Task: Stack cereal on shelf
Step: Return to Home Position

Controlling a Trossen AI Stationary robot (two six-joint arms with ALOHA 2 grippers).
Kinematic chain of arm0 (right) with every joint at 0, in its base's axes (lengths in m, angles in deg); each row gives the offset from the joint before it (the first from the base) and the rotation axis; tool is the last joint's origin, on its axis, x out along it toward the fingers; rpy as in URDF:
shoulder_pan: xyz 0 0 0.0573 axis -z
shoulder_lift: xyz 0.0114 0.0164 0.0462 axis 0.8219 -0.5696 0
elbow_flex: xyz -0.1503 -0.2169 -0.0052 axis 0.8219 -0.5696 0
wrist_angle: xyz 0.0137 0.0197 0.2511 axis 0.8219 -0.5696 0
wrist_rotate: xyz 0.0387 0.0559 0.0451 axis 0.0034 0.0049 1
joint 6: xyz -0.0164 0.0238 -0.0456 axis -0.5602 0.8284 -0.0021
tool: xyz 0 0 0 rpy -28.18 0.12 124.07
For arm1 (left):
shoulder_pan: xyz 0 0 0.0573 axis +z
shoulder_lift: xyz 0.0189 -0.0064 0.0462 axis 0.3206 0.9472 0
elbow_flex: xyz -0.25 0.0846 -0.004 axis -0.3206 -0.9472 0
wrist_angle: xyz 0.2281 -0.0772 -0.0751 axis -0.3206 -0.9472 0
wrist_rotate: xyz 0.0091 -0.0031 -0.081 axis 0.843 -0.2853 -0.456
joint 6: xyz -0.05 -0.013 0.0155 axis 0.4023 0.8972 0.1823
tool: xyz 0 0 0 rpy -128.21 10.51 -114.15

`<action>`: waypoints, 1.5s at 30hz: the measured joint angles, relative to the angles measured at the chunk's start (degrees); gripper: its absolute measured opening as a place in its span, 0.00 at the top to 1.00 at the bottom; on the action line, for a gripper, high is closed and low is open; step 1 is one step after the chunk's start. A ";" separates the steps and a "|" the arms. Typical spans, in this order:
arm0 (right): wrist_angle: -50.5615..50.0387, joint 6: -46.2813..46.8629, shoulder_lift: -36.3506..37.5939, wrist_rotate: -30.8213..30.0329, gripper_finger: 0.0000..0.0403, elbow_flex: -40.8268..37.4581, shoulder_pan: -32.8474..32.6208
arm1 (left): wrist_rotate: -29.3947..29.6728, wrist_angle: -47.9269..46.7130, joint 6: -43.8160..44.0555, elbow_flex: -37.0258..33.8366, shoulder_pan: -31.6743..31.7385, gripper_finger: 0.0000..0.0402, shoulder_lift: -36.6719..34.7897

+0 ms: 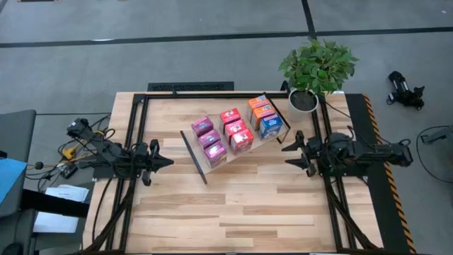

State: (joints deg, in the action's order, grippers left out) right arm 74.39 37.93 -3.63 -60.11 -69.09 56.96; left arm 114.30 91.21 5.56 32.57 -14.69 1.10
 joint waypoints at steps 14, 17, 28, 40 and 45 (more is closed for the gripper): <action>-0.11 -1.90 -0.11 0.10 0.37 -0.04 -1.32 | -15.75 -0.62 -2.24 -0.04 2.88 1.00 0.09; -0.14 -1.90 -0.11 0.12 0.37 -0.04 -1.32 | -18.43 -0.86 -4.53 -0.04 2.91 1.00 0.09; -0.21 -1.90 -0.11 0.16 0.37 -0.04 -1.32 | -15.33 -2.03 -4.48 0.20 2.91 1.00 0.11; -0.23 -1.90 -0.11 0.18 0.37 -0.07 -1.32 | -15.26 -2.28 -4.42 0.33 2.91 1.00 0.11; -0.25 -1.90 -0.11 0.18 0.37 -0.09 -1.30 | -15.22 -2.30 -4.37 0.35 2.91 1.00 0.11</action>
State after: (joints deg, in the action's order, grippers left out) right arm 74.14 36.03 -3.74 -59.93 -69.18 55.66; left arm 99.08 88.91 1.19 32.92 -11.78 1.21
